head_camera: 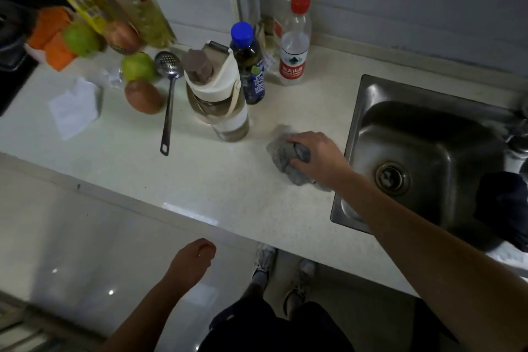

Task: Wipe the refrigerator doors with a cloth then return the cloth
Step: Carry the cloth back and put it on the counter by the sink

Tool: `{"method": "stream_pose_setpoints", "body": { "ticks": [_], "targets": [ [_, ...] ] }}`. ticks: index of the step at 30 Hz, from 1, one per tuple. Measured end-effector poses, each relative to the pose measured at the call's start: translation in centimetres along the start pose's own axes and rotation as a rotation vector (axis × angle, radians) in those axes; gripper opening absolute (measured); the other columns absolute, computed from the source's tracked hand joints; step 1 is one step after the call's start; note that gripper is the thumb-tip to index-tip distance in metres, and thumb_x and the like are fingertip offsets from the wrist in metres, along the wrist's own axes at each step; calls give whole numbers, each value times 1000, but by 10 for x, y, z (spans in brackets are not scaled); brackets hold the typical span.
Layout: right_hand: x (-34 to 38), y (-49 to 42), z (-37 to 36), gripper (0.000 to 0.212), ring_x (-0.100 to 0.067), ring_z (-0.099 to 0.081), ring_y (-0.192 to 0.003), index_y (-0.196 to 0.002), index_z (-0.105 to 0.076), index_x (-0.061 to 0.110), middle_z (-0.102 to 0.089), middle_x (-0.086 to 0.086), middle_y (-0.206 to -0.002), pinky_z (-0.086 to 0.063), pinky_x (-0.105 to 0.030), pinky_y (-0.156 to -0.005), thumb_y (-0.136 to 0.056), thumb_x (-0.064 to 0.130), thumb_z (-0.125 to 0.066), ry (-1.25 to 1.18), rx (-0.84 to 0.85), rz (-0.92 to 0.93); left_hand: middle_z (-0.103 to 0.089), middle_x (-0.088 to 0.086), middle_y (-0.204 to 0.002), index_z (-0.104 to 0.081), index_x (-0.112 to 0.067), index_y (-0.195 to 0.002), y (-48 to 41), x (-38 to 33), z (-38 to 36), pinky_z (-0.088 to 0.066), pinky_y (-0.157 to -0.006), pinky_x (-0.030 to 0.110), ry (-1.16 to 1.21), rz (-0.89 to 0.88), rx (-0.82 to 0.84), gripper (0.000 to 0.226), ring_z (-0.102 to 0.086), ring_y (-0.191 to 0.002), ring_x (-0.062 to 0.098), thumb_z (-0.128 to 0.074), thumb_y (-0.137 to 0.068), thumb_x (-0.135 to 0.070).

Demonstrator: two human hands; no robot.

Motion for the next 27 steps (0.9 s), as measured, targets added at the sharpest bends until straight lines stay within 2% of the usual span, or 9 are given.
{"method": "stream_pose_setpoints", "body": {
  "ticks": [2,6,8,11,15,18,24,27],
  "targets": [
    [-6,12,2,54,-28,-52,-127,-137,-61,24,-62,-2,-137,-43,-50,-110,-86,36,-73,37,-96,-57,-74,9,-86,-70,-15,-88,-2,2,0,-56,-87,48,26,6,-4,38,-71,-85,29,-48,-75,-43],
    [-16,46,1,57,-22,-43,-132,-140,-56,24,-54,3,-140,-39,-44,-116,-89,43,-70,35,-266,-216,-73,8,-88,-69,-15,-89,-3,3,-2,-55,-86,43,43,5,16,38,-71,-83,25,-47,-74,-42],
    [-18,50,-8,60,-19,-41,-134,-143,-51,28,-50,6,-143,-37,-44,-118,-89,46,-70,42,-232,-227,-73,11,-90,-69,-13,-90,-5,4,-2,-54,-85,40,41,15,32,40,-71,-84,27,-47,-73,-42],
    [-20,40,-12,60,-19,-41,-135,-144,-50,30,-49,7,-143,-37,-45,-119,-88,39,-72,33,-199,-222,-73,10,-91,-69,-13,-89,-9,6,2,-53,-80,34,33,30,48,40,-71,-85,27,-46,-73,-42],
    [-14,11,-2,56,-23,-43,-135,-143,-54,23,-52,1,-143,-39,-41,-117,-90,27,-72,24,-180,-176,-73,8,-90,-69,-16,-88,-18,7,12,-55,-86,40,24,30,42,29,-71,-84,25,-52,-81,-38],
    [-9,-25,10,53,-26,-42,-136,-143,-55,20,-51,-4,-146,-37,-41,-117,-92,23,-69,33,-163,-179,-74,6,-88,-70,-17,-88,-23,9,20,-55,-87,40,2,35,39,37,-72,-83,23,-48,-73,-43],
    [-10,-75,23,53,-30,-48,-129,-140,-57,22,-55,-7,-141,-42,-43,-110,-89,25,-69,85,-144,-258,-74,5,-87,-70,-16,-88,-31,8,28,-55,-84,39,-28,6,48,39,-71,-83,23,-45,-73,-43],
    [-8,-70,23,57,-30,-45,-134,-143,-53,21,-50,-7,-147,-39,-43,-113,-89,28,-69,151,-179,-249,-74,5,-87,-70,-16,-88,-33,7,29,-55,-84,40,-31,-5,53,40,-71,-83,22,-45,-73,-43]
  ]
}}
Point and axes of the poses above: each hand's wrist, its own y-axis away from the middle knuckle, its own z-axis out of the back of the hand, x = y × z, the point moved 7 cm from there along -y, towards the middle knuckle
